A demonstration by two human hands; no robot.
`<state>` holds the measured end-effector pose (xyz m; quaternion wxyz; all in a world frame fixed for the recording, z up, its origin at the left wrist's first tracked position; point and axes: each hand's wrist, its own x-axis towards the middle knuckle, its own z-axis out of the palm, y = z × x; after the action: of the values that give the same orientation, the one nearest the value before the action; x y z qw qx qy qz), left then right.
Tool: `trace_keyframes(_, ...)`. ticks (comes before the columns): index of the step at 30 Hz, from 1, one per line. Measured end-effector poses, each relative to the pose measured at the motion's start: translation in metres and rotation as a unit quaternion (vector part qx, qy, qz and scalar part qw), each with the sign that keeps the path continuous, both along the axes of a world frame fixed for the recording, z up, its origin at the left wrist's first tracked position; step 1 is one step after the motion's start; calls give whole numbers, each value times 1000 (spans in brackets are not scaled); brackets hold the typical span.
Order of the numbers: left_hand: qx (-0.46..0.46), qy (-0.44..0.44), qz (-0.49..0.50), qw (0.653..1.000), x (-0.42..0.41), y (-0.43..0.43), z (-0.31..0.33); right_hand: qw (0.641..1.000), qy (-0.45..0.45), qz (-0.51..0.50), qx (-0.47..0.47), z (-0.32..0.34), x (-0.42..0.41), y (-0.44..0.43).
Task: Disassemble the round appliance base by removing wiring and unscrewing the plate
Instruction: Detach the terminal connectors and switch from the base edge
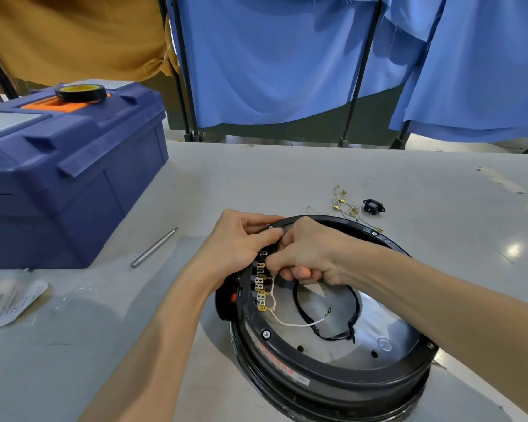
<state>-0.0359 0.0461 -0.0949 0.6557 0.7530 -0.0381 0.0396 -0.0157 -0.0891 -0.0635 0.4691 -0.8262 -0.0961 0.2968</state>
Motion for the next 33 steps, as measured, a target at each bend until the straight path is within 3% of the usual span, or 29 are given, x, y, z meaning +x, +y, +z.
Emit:
trace_keyframes(15, 23, 13, 12, 1000, -2, 1, 2, 1000, 25, -6, 15, -6, 3, -2)
trace_keyframes(23, 10, 17, 13, 1000, -1, -1, 0, 990, 110, 77, 50, 2, 12, -17)
trace_keyframes(33, -3, 10, 10, 1000, 0, -2, -1, 981, 122, 135, 70, 0, 13, -12)
